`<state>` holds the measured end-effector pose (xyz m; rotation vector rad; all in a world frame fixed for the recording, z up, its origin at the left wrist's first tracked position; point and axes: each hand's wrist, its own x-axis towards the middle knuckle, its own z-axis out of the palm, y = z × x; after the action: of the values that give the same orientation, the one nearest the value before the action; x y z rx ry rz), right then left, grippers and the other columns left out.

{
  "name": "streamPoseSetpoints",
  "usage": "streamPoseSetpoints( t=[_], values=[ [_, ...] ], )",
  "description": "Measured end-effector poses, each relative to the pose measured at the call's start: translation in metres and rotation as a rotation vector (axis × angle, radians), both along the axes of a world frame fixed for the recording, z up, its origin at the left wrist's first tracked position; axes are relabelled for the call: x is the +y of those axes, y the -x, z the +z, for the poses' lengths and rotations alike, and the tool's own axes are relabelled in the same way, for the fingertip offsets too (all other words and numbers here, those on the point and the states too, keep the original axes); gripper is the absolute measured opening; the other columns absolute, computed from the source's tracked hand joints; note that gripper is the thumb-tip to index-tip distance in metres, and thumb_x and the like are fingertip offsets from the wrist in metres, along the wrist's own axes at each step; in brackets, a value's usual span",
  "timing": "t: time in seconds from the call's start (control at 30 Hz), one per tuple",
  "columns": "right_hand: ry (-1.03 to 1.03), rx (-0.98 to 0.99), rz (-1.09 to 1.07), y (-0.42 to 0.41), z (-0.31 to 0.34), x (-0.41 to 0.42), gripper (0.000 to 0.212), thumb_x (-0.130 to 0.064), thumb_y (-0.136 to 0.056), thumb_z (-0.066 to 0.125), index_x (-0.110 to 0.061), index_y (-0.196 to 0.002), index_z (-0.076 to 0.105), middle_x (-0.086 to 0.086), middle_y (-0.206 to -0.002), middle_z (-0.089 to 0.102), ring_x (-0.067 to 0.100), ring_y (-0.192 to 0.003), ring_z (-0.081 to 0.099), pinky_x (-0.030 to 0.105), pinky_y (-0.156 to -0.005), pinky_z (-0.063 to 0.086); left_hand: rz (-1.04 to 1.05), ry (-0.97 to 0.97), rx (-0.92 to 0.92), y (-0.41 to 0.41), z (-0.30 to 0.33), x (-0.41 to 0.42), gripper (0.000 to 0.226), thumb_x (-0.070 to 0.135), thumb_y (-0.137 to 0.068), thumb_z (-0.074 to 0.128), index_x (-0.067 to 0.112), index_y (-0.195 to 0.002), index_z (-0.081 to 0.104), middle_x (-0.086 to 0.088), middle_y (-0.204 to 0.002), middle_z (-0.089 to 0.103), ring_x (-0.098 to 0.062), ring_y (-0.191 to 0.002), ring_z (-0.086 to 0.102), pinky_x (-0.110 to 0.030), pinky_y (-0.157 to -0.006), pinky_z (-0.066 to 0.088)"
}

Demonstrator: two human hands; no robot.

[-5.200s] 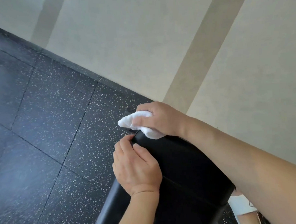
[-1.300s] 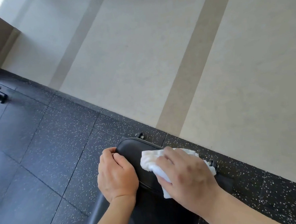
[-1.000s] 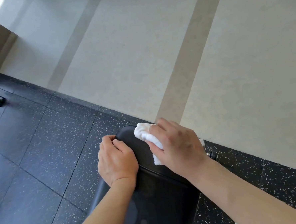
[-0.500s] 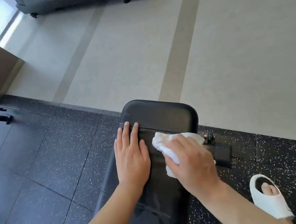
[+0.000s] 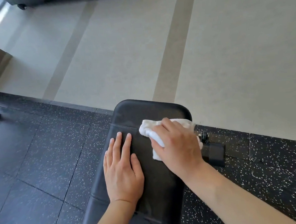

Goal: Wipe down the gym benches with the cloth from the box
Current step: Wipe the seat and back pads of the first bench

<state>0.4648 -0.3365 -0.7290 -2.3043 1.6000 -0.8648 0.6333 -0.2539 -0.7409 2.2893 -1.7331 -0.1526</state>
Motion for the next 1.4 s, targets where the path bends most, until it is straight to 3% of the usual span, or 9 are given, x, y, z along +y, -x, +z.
streamPoseSetpoints(
  t=[0.23, 0.37, 0.5, 0.7, 0.83, 0.97, 1.07, 1.23, 1.4],
  values=[
    [0.001, -0.068, 0.314, 0.048, -0.022, 0.076, 0.015, -0.033, -0.093, 0.067, -0.023, -0.103, 0.072, -0.006, -0.096, 0.060, 0.016, -0.076, 0.055, 0.033, -0.053, 0.050, 0.008, -0.007, -0.008, 0.002, 0.002, 0.000, 0.059, 0.031, -0.100, 0.037, 0.032, -0.159, 0.042, 0.009, -0.170, 0.031, -0.019, -0.159, 0.024, -0.049, -0.127, 0.025],
    [-0.153, -0.272, -0.029, 0.066, -0.023, 0.010, 0.034, -0.043, -0.101, 0.051, -0.023, -0.124, 0.068, -0.004, -0.108, 0.060, 0.022, -0.085, 0.066, 0.038, -0.058, 0.056, -0.001, 0.018, -0.001, 0.003, 0.003, 0.000, 0.058, 0.031, -0.100, 0.037, 0.029, -0.158, 0.045, 0.006, -0.169, 0.034, -0.020, -0.158, 0.026, -0.051, -0.126, 0.027],
    [-0.221, -0.409, -0.301, 0.044, -0.030, -0.009, 0.039, -0.049, -0.100, 0.043, -0.018, -0.117, 0.061, -0.003, -0.107, 0.051, 0.024, -0.082, 0.060, 0.042, -0.062, 0.054, -0.005, 0.004, -0.002, 0.002, 0.001, -0.001, 0.058, 0.033, -0.101, 0.035, 0.031, -0.158, 0.044, 0.010, -0.170, 0.031, -0.017, -0.159, 0.024, -0.048, -0.127, 0.025],
    [-0.368, -0.521, -0.227, 0.021, -0.011, 0.115, 0.041, -0.038, -0.092, 0.050, -0.046, -0.132, 0.049, -0.032, -0.112, 0.043, 0.008, -0.084, 0.057, 0.030, -0.066, 0.053, -0.005, 0.008, -0.006, 0.003, 0.002, -0.001, 0.057, 0.032, -0.101, 0.035, 0.030, -0.157, 0.044, 0.009, -0.169, 0.032, -0.018, -0.158, 0.023, -0.048, -0.127, 0.024],
    [-0.583, -0.423, -0.249, 0.001, 0.002, 0.170, 0.045, -0.037, -0.075, 0.048, -0.066, -0.107, 0.039, -0.035, -0.105, 0.049, 0.001, -0.077, 0.049, 0.015, -0.051, 0.043, -0.001, 0.007, -0.009, 0.006, 0.004, -0.001, 0.057, 0.032, -0.101, 0.034, 0.029, -0.157, 0.045, 0.007, -0.169, 0.033, -0.020, -0.158, 0.025, -0.051, -0.126, 0.027],
    [-0.423, -0.631, -0.231, 0.022, -0.017, 0.126, 0.029, -0.041, -0.099, 0.051, -0.043, -0.127, 0.051, -0.023, -0.110, 0.047, -0.006, -0.082, 0.053, 0.020, -0.066, 0.047, -0.007, 0.000, -0.003, 0.007, 0.005, -0.003, 0.057, 0.032, -0.101, 0.033, 0.027, -0.157, 0.045, 0.005, -0.169, 0.034, -0.024, -0.157, 0.027, -0.054, -0.125, 0.028],
    [-0.343, -0.666, -0.382, 0.032, -0.031, 0.035, 0.028, -0.039, -0.102, 0.053, -0.020, -0.121, 0.056, -0.007, -0.110, 0.049, 0.012, -0.089, 0.056, 0.041, -0.070, 0.053, 0.000, -0.017, -0.009, 0.007, 0.006, -0.002, 0.057, 0.031, -0.101, 0.034, 0.027, -0.157, 0.045, 0.005, -0.169, 0.034, -0.025, -0.157, 0.027, -0.052, -0.126, 0.027],
    [-0.336, -0.585, -0.366, 0.044, -0.030, -0.034, 0.020, -0.036, -0.102, 0.056, -0.020, -0.115, 0.059, -0.006, -0.110, 0.050, 0.018, -0.088, 0.057, 0.044, -0.069, 0.054, -0.002, -0.028, -0.016, 0.006, 0.005, -0.002, 0.057, 0.029, -0.101, 0.036, 0.027, -0.157, 0.044, 0.005, -0.169, 0.032, -0.025, -0.157, 0.027, -0.051, -0.126, 0.026],
    [-0.226, -0.298, 0.062, 0.043, -0.010, 0.050, 0.030, -0.022, -0.091, 0.064, -0.030, -0.120, 0.071, -0.005, -0.111, 0.062, 0.019, -0.098, 0.064, 0.033, -0.064, 0.057, 0.025, -0.048, -0.027, 0.010, 0.010, -0.004, 0.058, 0.029, -0.100, 0.035, 0.025, -0.157, 0.044, 0.004, -0.170, 0.031, -0.026, -0.156, 0.027, -0.052, -0.125, 0.027]
  ],
)
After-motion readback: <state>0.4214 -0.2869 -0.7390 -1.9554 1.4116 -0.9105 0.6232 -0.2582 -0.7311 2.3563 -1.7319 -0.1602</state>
